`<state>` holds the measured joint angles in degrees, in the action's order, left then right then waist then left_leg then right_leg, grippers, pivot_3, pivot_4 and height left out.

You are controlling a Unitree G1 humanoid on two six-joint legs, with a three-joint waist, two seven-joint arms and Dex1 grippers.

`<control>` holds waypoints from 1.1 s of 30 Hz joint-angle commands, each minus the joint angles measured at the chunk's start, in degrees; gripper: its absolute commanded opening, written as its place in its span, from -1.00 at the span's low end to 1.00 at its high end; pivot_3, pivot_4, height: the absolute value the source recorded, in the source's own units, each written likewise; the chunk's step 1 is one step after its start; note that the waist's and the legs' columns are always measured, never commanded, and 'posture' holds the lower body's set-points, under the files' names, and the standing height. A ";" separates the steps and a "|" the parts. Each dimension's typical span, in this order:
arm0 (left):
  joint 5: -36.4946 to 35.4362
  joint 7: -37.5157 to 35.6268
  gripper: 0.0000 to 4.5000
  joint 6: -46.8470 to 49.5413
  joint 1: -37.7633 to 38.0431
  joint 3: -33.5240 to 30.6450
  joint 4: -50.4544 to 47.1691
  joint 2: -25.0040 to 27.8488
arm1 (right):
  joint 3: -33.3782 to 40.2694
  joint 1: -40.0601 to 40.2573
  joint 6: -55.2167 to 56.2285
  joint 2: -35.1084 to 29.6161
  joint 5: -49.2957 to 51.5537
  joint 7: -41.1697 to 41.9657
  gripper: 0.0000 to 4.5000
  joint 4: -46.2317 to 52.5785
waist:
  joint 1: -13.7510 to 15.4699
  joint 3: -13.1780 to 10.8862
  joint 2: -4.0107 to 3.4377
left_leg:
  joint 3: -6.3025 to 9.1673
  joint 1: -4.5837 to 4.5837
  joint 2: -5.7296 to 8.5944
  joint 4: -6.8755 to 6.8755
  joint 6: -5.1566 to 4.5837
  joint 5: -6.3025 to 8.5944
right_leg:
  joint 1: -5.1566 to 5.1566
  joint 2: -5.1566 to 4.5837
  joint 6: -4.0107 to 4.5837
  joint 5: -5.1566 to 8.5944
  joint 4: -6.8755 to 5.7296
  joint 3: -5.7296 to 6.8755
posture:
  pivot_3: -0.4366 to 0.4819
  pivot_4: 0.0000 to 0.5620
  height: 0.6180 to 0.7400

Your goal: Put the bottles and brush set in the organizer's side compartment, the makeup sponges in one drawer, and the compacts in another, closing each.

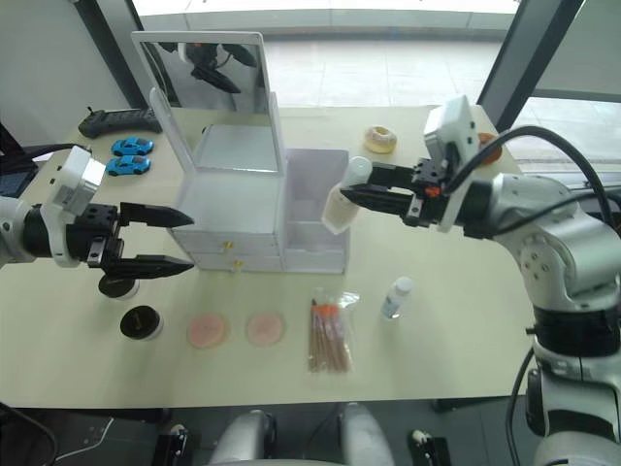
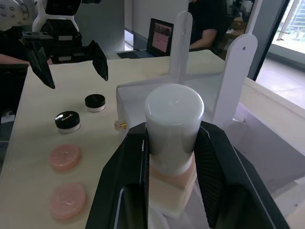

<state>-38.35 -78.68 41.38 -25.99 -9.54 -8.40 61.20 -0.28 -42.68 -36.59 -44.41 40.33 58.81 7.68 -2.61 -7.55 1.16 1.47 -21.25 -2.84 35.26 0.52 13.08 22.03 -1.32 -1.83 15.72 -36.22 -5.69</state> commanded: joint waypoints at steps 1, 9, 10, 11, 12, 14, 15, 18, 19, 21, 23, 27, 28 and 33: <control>-1.98 0.10 1.00 -0.01 0.28 -3.72 -1.77 0.99 | -3.90 -5.65 6.05 2.85 -5.39 5.98 -0.56 -8.28 | -0.06 0.00 0.03 | 0.00 0.00 -0.01 0.00 0.00 0.00 | 0.01 0.01 0.00 0.00 -0.02 0.01 | -0.05 -0.47 1.00; -3.48 3.69 1.00 0.69 4.21 -6.53 -5.52 0.42 | -10.07 -12.69 18.89 10.22 -16.81 14.93 -0.56 -28.16 | -0.16 0.00 0.02 | -0.02 -0.01 -0.01 0.01 0.00 0.00 | 0.05 0.01 0.05 -0.03 -0.11 -0.01 | -0.05 -0.47 1.00; -3.65 3.79 1.00 0.76 4.54 -6.78 -5.65 0.69 | -10.39 -13.16 20.13 10.62 -17.91 15.91 -0.56 -29.84 | -0.14 0.00 0.02 | -0.02 -0.01 -0.01 0.01 0.00 0.00 | 0.08 0.01 0.07 -0.04 -0.12 0.00 | -0.05 -0.47 1.00; -3.62 3.75 1.00 0.76 5.08 -7.19 -5.73 1.13 | -10.64 -13.56 21.16 10.99 -18.85 16.93 -0.56 -31.60 | -0.11 0.00 0.02 | -0.01 -0.01 -0.01 0.01 0.00 0.00 | 0.09 0.01 0.07 -0.04 -0.14 0.00 | -0.05 -0.47 1.00; -3.34 3.77 1.00 0.55 5.40 -7.41 -5.65 1.44 | -10.77 -13.93 22.12 11.39 -19.65 17.76 -0.56 -33.37 | -0.16 0.00 0.02 | -0.01 -0.01 -0.01 0.01 0.00 0.00 | 0.09 0.01 0.07 -0.04 -0.16 0.00 | -0.05 -0.47 1.00; -3.12 3.88 1.00 0.31 5.69 -7.71 -5.49 1.76 | -11.16 -14.48 24.38 12.05 -21.45 19.21 -0.56 -36.62 | -0.15 0.00 0.02 | -0.02 0.00 -0.01 0.01 0.00 0.00 | 0.10 0.00 0.08 -0.05 -0.18 0.00 | -0.05 -0.47 1.00; -3.27 4.02 1.00 0.40 5.75 -7.84 -5.60 1.80 | -11.25 -14.65 25.19 12.28 -22.13 19.87 -0.56 -37.80 | -0.16 0.00 0.02 | -0.02 0.01 -0.01 0.01 0.00 0.00 | 0.10 0.01 0.08 -0.05 -0.19 0.00 | -0.05 -0.47 1.00; -3.55 4.81 1.00 0.47 5.67 -7.68 -6.16 1.40 | -11.45 -15.42 28.94 13.24 -24.85 20.74 -0.56 -42.68 | -0.22 0.00 0.02 | -0.02 0.03 -0.01 0.01 0.00 0.00 | 0.09 0.01 0.08 -0.05 -0.23 0.00 | -0.05 -0.47 1.00; -3.58 5.03 1.00 0.47 5.64 -7.52 -6.33 1.25 | -11.42 -15.67 30.03 13.52 -25.64 20.92 -0.56 -44.02 | -0.24 0.00 0.02 | -0.02 0.02 -0.01 0.01 0.00 0.00 | 0.09 0.01 0.08 -0.05 -0.23 0.00 | -0.05 -0.47 1.00; -3.56 5.25 1.00 0.29 5.45 -7.12 -6.39 1.04 | -11.19 -16.19 31.40 14.06 -26.69 21.71 -0.56 -46.15 | -0.28 0.00 0.02 | -0.02 0.03 -0.01 0.01 0.00 0.00 | 0.10 0.01 0.08 -0.05 -0.26 -0.01 | -0.05 -0.47 1.00; -3.51 5.33 1.00 0.09 5.20 -6.78 -6.23 0.95 | -11.26 -16.67 33.04 14.36 -27.95 22.36 -0.56 -47.85 | -0.32 0.00 0.01 | -0.02 0.03 0.00 0.01 0.00 0.00 | 0.11 0.00 0.08 -0.05 -0.31 -0.01 | -0.05 -0.47 1.00; -3.23 5.57 1.00 -0.21 4.20 -6.02 -5.62 0.77 | -11.16 -17.31 33.77 14.54 -29.27 23.90 -0.56 -49.88 | -0.24 0.00 0.01 | -0.02 0.04 0.01 0.01 0.01 0.00 | 0.10 0.00 0.08 -0.05 -0.32 -0.01 | -0.05 -0.47 1.00; -3.12 5.55 1.00 -0.30 3.99 -5.84 -5.43 0.74 | -10.97 -17.40 33.57 14.56 -29.29 24.14 -0.56 -49.95 | -0.21 0.00 0.01 | -0.02 0.04 0.01 0.02 0.01 0.00 | 0.10 0.00 0.08 -0.05 -0.32 -0.01 | -0.05 -0.47 1.00; -2.71 5.41 1.00 -0.76 2.61 -4.64 -4.65 0.38 | -9.65 -17.75 32.41 13.90 -28.67 24.31 0.20 -48.02 | -0.32 0.00 0.01 | -0.02 0.05 0.02 0.02 0.01 0.00 | 0.10 -0.01 0.08 -0.05 -0.34 -0.01 | -0.05 -0.47 1.00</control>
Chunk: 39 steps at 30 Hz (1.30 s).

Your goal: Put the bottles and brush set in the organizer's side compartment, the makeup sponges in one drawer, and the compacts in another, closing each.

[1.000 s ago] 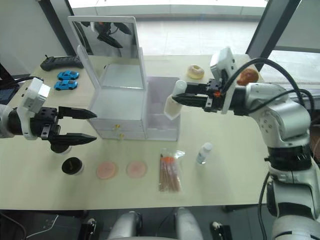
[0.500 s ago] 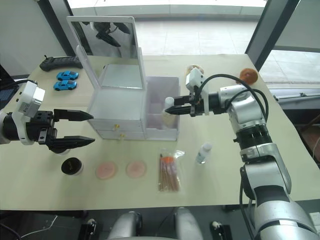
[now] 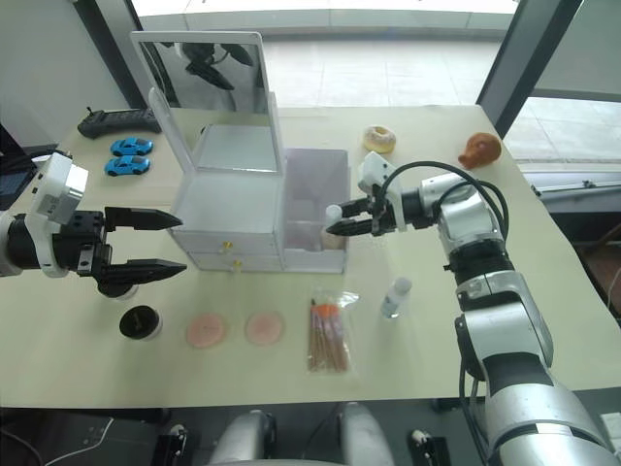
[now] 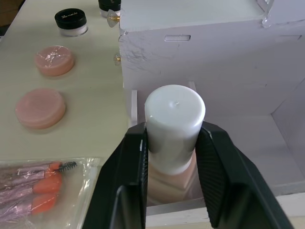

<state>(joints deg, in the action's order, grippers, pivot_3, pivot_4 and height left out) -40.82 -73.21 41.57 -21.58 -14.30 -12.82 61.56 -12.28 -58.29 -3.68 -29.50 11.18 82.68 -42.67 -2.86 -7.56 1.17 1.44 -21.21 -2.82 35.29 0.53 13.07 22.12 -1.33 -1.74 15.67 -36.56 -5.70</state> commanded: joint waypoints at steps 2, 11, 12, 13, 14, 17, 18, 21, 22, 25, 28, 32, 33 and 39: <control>-0.16 -0.09 1.00 -1.09 -2.98 0.96 0.33 -0.36 | 3.55 -2.13 -2.22 -1.72 1.61 0.26 0.49 4.97 | -0.09 0.00 0.00 | 0.00 0.01 0.00 0.00 0.00 0.00 | 0.01 0.00 0.00 0.00 -0.05 0.00 | -0.05 -0.47 1.00; 0.12 0.63 1.00 -2.86 -3.90 -0.47 5.47 -2.46 | 11.56 5.37 -16.46 -8.78 8.37 -3.91 0.99 24.93 | 0.04 0.00 0.00 | 0.02 0.02 0.00 0.00 0.00 0.00 | -0.01 0.00 0.00 0.02 -0.07 0.02 | -0.05 -0.47 1.00; 0.09 0.95 1.00 -3.25 -4.02 -1.19 6.92 -2.89 | 12.74 6.43 -18.10 -9.61 9.24 -4.79 0.99 26.83 | 0.07 0.00 0.01 | 0.01 0.02 0.00 0.00 0.00 0.00 | -0.01 0.00 0.00 0.02 -0.05 0.01 | -0.05 -0.47 1.00; 1.05 0.96 1.00 -4.89 -3.55 -2.11 9.40 -3.03 | 14.45 8.16 -19.74 -11.07 10.19 -5.76 0.99 29.09 | 0.08 0.00 0.00 | 0.00 0.02 0.00 0.01 0.00 0.00 | 0.00 0.00 0.00 0.02 -0.08 0.01 | -0.05 -0.47 1.00; 1.65 1.49 1.00 -5.69 -3.25 -3.32 13.10 -3.24 | 16.66 10.07 -21.41 -12.60 11.29 -7.03 0.99 31.10 | 0.11 0.00 0.00 | 0.00 0.01 0.00 0.01 0.00 0.00 | 0.02 0.00 0.00 0.02 -0.07 0.01 | -0.05 -0.47 1.00; 7.05 0.94 1.00 -12.69 -0.02 -4.39 23.82 -1.80 | 23.61 16.43 -24.59 -17.50 13.64 -10.26 0.99 33.94 | 0.04 0.01 -0.01 | -0.02 0.04 0.00 0.00 0.00 0.00 | 0.01 0.00 0.05 0.05 -0.07 0.00 | -0.05 -0.47 1.00; 7.10 0.41 1.00 -13.64 0.37 -5.44 26.82 -1.76 | 25.52 19.06 -24.70 -19.31 13.72 -10.95 0.99 34.38 | 0.05 0.01 -0.01 | -0.04 0.06 0.01 -0.01 0.00 0.00 | 0.01 -0.01 0.05 0.05 -0.06 -0.02 | -0.05 -0.47 1.00; 10.16 0.21 1.00 -20.01 -0.05 -6.87 36.70 -1.17 | 31.41 26.94 -23.26 -23.10 12.99 -14.18 0.99 33.78 | 0.30 0.05 0.08 | -0.06 0.06 0.01 -0.01 0.00 0.00 | 0.00 -0.03 0.09 0.08 -0.04 0.01 | -0.05 -0.47 1.00; 12.05 1.15 1.00 -22.61 -0.52 -6.65 40.06 -0.82 | 33.35 30.38 -22.08 -24.24 12.46 -14.54 0.99 33.03 | 0.32 0.06 0.11 | -0.06 0.06 0.00 -0.02 0.00 0.00 | -0.01 -0.03 0.08 0.08 -0.03 0.01 | -0.05 -0.47 1.00; 16.06 1.89 1.00 -26.74 -1.91 -4.81 45.61 -0.20 | 37.45 38.00 -19.23 -26.04 11.98 -15.33 0.99 30.64 | 0.28 0.07 0.13 | -0.08 0.06 0.01 -0.02 0.00 0.00 | -0.02 -0.04 0.07 0.09 0.01 0.00 | -0.05 -0.47 1.00; 16.88 0.50 1.00 -28.57 -3.39 -4.83 49.15 -0.35 | 40.57 43.54 -14.82 -27.25 10.44 -16.63 0.99 27.41 | 0.12 0.07 0.12 | -0.13 0.07 0.03 -0.02 0.00 0.00 | 0.00 -0.05 0.06 0.10 -0.05 -0.05 | -0.05 -0.47 1.00; 17.30 -0.85 1.00 -29.85 -4.81 -4.90 50.92 -0.65 | 43.18 47.13 -12.97 -28.52 10.90 -17.34 0.99 25.67 | -0.13 0.07 0.07 | -0.16 0.10 0.02 -0.06 0.00 0.00 | 0.00 -0.04 -0.24 0.28 -0.08 -0.08 | -0.05 -0.47 1.00; 17.22 -1.12 1.00 -30.23 -5.26 -4.96 50.85 -0.89 | 43.33 47.45 -13.18 -28.63 11.34 -17.36 0.99 25.97 | -0.27 0.07 0.08 | -0.16 0.11 0.02 -0.06 0.00 0.00 | 0.00 -0.04 -0.31 0.32 -0.11 -0.09 | -0.05 -0.47 1.00; 15.27 -4.61 1.00 -26.04 -12.24 -2.39 46.15 -2.95 | 40.99 44.53 -16.36 -28.61 13.51 -17.64 0.99 30.27 | -0.20 0.07 0.09 | -0.12 0.10 0.02 -0.04 0.00 0.00 | -0.03 -0.01 -0.36 0.35 -0.16 -0.07 | -0.05 -0.47 1.00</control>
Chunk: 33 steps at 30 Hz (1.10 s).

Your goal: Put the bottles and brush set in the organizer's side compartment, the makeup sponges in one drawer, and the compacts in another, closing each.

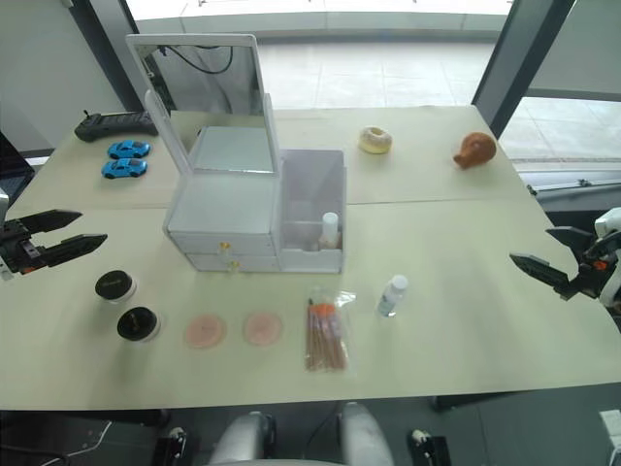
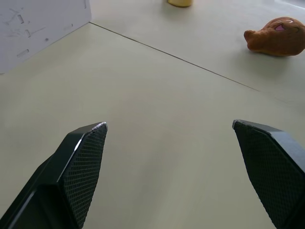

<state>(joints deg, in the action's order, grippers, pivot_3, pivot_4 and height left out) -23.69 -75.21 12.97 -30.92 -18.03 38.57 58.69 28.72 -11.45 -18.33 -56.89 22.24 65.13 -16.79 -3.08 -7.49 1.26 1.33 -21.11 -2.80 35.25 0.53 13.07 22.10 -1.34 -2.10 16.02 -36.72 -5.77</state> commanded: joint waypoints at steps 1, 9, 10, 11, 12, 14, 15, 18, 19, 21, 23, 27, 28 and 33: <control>-2.78 -3.94 1.00 4.93 -4.24 2.76 -8.72 -0.44 | -0.39 -2.63 -3.37 -1.29 3.66 0.16 0.99 6.70 | 0.06 0.00 -0.01 | 0.00 -0.01 0.00 0.02 0.00 0.00 | 0.00 0.00 0.00 0.00 -0.01 -0.01 | -0.05 -0.47 1.00; -11.59 -7.27 1.00 22.10 -9.95 13.39 -36.51 -5.43 | 1.39 5.69 -15.42 -1.97 13.69 1.22 0.99 32.89 | 0.54 0.01 -0.01 | 0.04 -0.11 0.02 0.06 0.00 0.00 | -0.14 -0.02 0.01 -0.01 0.06 -0.01 | -0.05 -0.47 1.00; -11.99 -6.95 1.00 23.14 -10.42 14.43 -38.19 -6.40 | 1.91 7.30 -17.08 -1.89 15.12 0.81 0.99 36.40 | 0.54 0.01 -0.03 | 0.04 -0.15 0.03 0.05 0.01 0.00 | -0.20 -0.02 -0.06 0.03 0.07 -0.02 | -0.05 -0.47 1.00; -12.10 -6.93 1.00 23.34 -11.02 15.56 -39.47 -7.50 | 2.64 8.72 -19.23 -1.60 17.13 -0.12 0.99 39.86 | 0.53 0.01 -0.03 | 0.05 -0.16 0.03 0.05 0.01 0.00 | -0.24 -0.01 -0.15 0.09 0.06 -0.03 | -0.05 -0.47 1.00; -12.07 -7.01 1.00 23.49 -11.62 16.63 -40.33 -8.49 | 3.10 9.79 -20.69 -1.25 18.52 -1.28 0.99 42.71 | 0.37 0.00 -0.03 | 0.05 -0.15 0.03 0.04 0.01 0.00 | -0.31 0.00 -0.19 0.11 0.05 -0.03 | -0.05 -0.47 1.00; -12.02 -8.14 1.00 23.81 -12.75 19.40 -42.15 -10.32 | 2.36 11.62 -22.18 -0.20 19.44 -4.33 0.99 47.90 | 0.17 -0.01 0.01 | 0.06 -0.11 0.02 0.04 0.00 0.00 | -0.34 0.04 -0.24 0.14 0.03 -0.05 | -0.05 -0.47 1.00; -12.17 -8.45 1.00 24.13 -13.35 20.45 -42.70 -11.21 | 1.73 12.46 -22.53 0.37 19.53 -5.66 0.99 49.76 | 0.17 -0.02 0.04 | 0.08 -0.10 0.01 0.04 0.00 0.00 | -0.34 0.05 -0.24 0.14 0.03 -0.04 | -0.05 -0.47 1.00; -11.92 -9.33 1.00 24.42 -14.17 22.71 -43.35 -12.63 | 0.73 14.39 -23.49 2.06 20.40 -8.35 0.99 52.71 | 0.31 -0.02 0.06 | 0.08 -0.09 0.02 0.05 0.00 0.00 | -0.33 0.04 -0.24 0.14 0.05 -0.04 | -0.05 -0.47 1.00; -11.67 -9.52 1.00 24.37 -14.38 23.45 -43.45 -13.15 | 0.08 14.81 -23.13 2.94 19.78 -9.61 0.99 52.97 | 0.32 -0.02 0.07 | 0.10 -0.07 0.02 0.05 0.00 0.00 | -0.34 0.05 -0.24 0.14 0.07 -0.03 | -0.05 -0.47 1.00; -11.76 -10.09 1.00 24.68 -14.63 25.04 -44.27 -14.26 | -2.44 15.66 -21.09 4.76 16.88 -12.09 0.99 52.90 | 0.41 -0.02 0.08 | 0.09 -0.05 0.03 0.06 0.00 0.00 | -0.37 0.04 -0.24 0.14 0.08 -0.03 | -0.05 -0.47 1.00; -12.36 -10.23 1.00 25.86 -14.83 25.85 -45.09 -14.83 | -4.21 15.95 -18.70 6.01 13.96 -13.76 0.99 52.38 | 0.44 -0.02 0.08 | 0.09 -0.03 0.04 0.07 0.00 0.00 | -0.38 0.03 -0.24 0.14 0.11 -0.03 | -0.05 -0.47 1.00; -12.72 -9.13 1.00 27.12 -14.67 26.67 -46.32 -16.18 | -7.00 17.03 -17.41 8.08 12.44 -14.66 0.99 50.67 | 0.43 -0.03 0.10 | 0.11 -0.05 0.04 0.09 0.00 0.00 | -0.29 0.03 -0.24 0.14 0.11 -0.01 | -0.05 -0.47 1.00; -12.40 -9.02 1.00 26.91 -14.47 26.81 -46.44 -16.19 | -7.52 17.14 -16.91 8.17 11.88 -14.63 0.99 50.29 | 0.38 -0.03 0.10 | 0.11 -0.05 0.04 0.09 0.00 0.00 | -0.29 0.04 -0.24 0.14 0.11 -0.02 | -0.05 -0.47 1.00; -15.95 -5.23 1.00 31.25 -13.73 24.06 -46.77 -17.38 | -10.08 15.70 -14.87 9.18 10.71 -14.23 0.57 46.95 | 0.40 -0.03 0.10 | 0.11 -0.03 0.03 0.09 0.00 0.00 | -0.31 0.04 -0.24 0.14 0.10 -0.02 | -0.05 -0.47 1.00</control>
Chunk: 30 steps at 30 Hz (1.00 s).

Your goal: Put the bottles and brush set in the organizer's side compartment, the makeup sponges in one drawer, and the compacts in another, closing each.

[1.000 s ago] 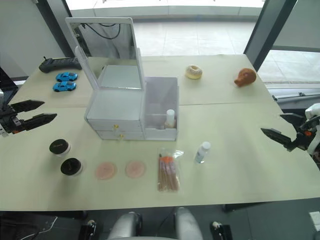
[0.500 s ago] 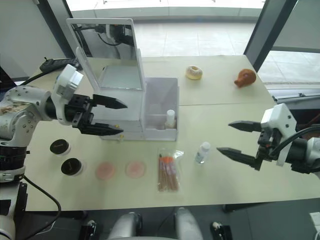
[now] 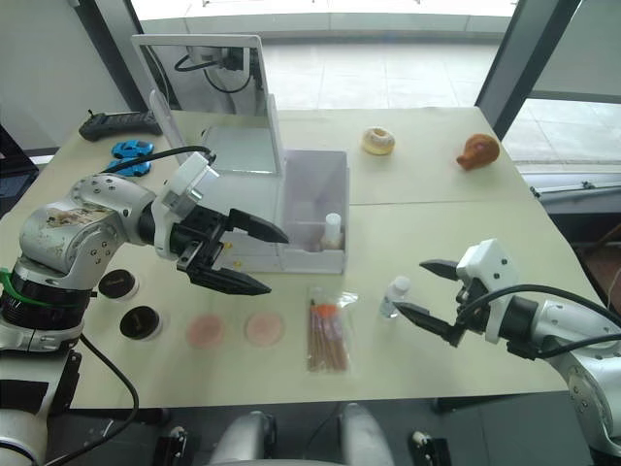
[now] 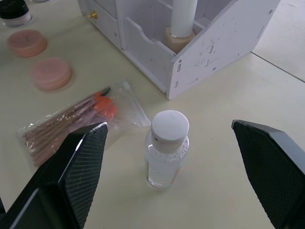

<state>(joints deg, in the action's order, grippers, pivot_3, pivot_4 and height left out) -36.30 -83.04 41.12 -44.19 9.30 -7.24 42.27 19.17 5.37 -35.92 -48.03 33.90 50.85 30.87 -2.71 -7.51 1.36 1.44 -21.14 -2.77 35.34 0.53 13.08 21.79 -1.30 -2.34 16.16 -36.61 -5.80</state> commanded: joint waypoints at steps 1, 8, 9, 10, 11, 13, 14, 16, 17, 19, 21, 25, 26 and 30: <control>-3.65 3.39 1.00 3.51 -0.55 -3.88 -0.75 -1.17 | -1.31 -1.48 3.57 0.29 -1.91 0.01 0.43 -1.39 | 0.06 0.00 0.00 | 0.00 0.00 0.00 0.00 0.00 0.00 | 0.00 0.00 0.00 0.00 0.00 0.00 | -0.05 -0.47 1.00; -2.22 4.75 1.00 2.16 0.82 -4.67 -1.73 0.20 | -3.93 -2.86 5.76 1.30 -3.54 -0.19 0.43 -4.45 | 0.04 0.00 0.00 | 0.01 0.03 0.00 0.00 0.00 0.00 | 0.01 0.00 0.00 0.00 0.00 0.00 | -0.05 -0.47 1.00; -2.15 4.89 1.00 1.93 0.94 -4.78 -1.74 0.34 | -4.36 -3.24 6.24 1.67 -3.86 -0.31 0.43 -5.03 | 0.07 0.00 0.00 | 0.01 0.03 0.00 0.00 0.00 0.00 | 0.01 0.00 0.00 0.00 0.00 0.00 | -0.05 -0.47 1.00; -2.16 5.02 1.00 1.84 1.05 -4.85 -1.86 0.45 | -4.63 -3.59 6.53 1.98 -4.00 -0.39 0.43 -5.44 | 0.08 0.00 0.01 | 0.02 0.05 0.00 0.00 0.00 0.00 | 0.02 0.00 0.00 0.00 0.00 0.01 | -0.05 -0.47 1.00; -2.12 5.10 1.00 1.82 1.16 -4.81 -2.04 0.61 | -4.77 -3.85 6.72 2.17 -3.97 -0.36 0.43 -5.72 | 0.07 0.00 0.01 | 0.03 0.05 0.00 0.00 0.00 0.00 | 0.02 0.00 0.00 0.00 0.01 0.02 | -0.05 -0.47 1.00; -1.32 4.96 1.00 1.45 1.93 -4.09 -3.06 1.58 | -4.85 -4.16 6.63 2.49 -3.21 0.17 0.43 -6.12 | 0.03 0.00 0.01 | 0.02 0.04 0.01 0.00 0.00 0.00 | 0.03 -0.01 0.00 0.00 0.01 0.02 | -0.05 -0.47 1.00; -1.49 4.80 1.00 1.64 2.31 -3.94 -3.64 1.94 | -4.96 -4.27 6.62 2.53 -3.08 0.44 0.43 -6.24 | 0.03 0.00 0.00 | 0.02 0.05 0.01 0.00 0.00 0.00 | 0.03 0.00 0.00 0.00 0.01 0.01 | -0.05 -0.47 1.00; -1.84 5.05 1.00 1.88 2.59 -4.08 -3.98 2.07 | -5.37 -4.60 6.42 2.53 -3.05 0.75 0.27 -6.38 | 0.04 0.00 0.00 | 0.03 0.05 0.00 0.00 0.00 0.00 | 0.03 0.00 0.00 0.00 0.00 0.01 | -0.05 -0.47 1.00; -1.77 5.09 1.00 1.76 2.56 -4.11 -3.86 2.12 | -5.74 -4.83 6.41 2.52 -3.29 0.80 0.18 -6.50 | 0.05 0.00 0.00 | 0.03 0.05 0.00 0.00 0.00 0.00 | 0.02 0.00 0.00 0.00 0.00 0.02 | -0.05 -0.47 1.00; -1.54 5.06 1.00 1.53 2.35 -4.14 -3.50 2.18 | -6.48 -5.22 6.11 2.55 -3.36 0.90 -0.09 -6.43 | 0.06 0.00 0.01 | 0.03 0.05 0.00 0.00 0.00 0.00 | 0.03 0.00 0.00 0.00 0.01 0.02 | -0.05 -0.47 1.00; -1.57 5.05 1.00 1.47 2.06 -4.25 -3.30 2.08 | -6.97 -5.77 5.64 2.83 -2.96 0.64 -0.40 -6.02 | 0.06 0.00 0.01 | 0.03 0.05 0.00 0.00 0.00 0.00 | 0.03 0.00 0.00 0.00 0.02 0.02 | -0.05 -0.47 1.00; -1.44 5.07 1.00 1.29 1.83 -4.35 -2.74 1.89 | -6.48 -6.81 3.22 3.14 0.13 0.55 -0.60 -4.59 | 0.01 0.00 0.01 | 0.03 0.05 0.00 0.00 0.00 0.00 | 0.02 0.00 0.00 0.00 0.01 0.02 | -0.05 -0.47 1.00; -1.39 5.03 1.00 1.21 2.03 -4.44 -2.76 2.05 | -6.16 -6.99 2.52 2.89 0.82 0.47 -0.60 -4.06 | 0.02 0.00 0.00 | 0.03 0.04 0.00 0.00 0.00 0.00 | 0.03 0.00 0.01 0.00 0.00 0.02 | -0.05 -0.47 1.00; -1.11 5.29 1.00 0.91 3.28 -5.53 -2.22 3.17 | -4.54 -9.82 -1.28 1.28 4.83 0.17 -0.60 -1.91 | -0.02 0.00 0.00 | 0.04 0.05 0.00 0.00 0.00 0.00 | 0.04 0.00 0.01 -0.01 0.00 0.02 | -0.05 -0.47 1.00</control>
<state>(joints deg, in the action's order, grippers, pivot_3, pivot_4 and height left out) -37.81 -77.99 43.32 -40.74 5.97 -9.23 44.43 11.92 -2.64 -36.05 -45.58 36.06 51.04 26.08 -2.73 -7.52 1.36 1.48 -21.09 -2.77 35.35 0.53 13.08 21.84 -1.30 -2.33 16.15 -36.62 -5.78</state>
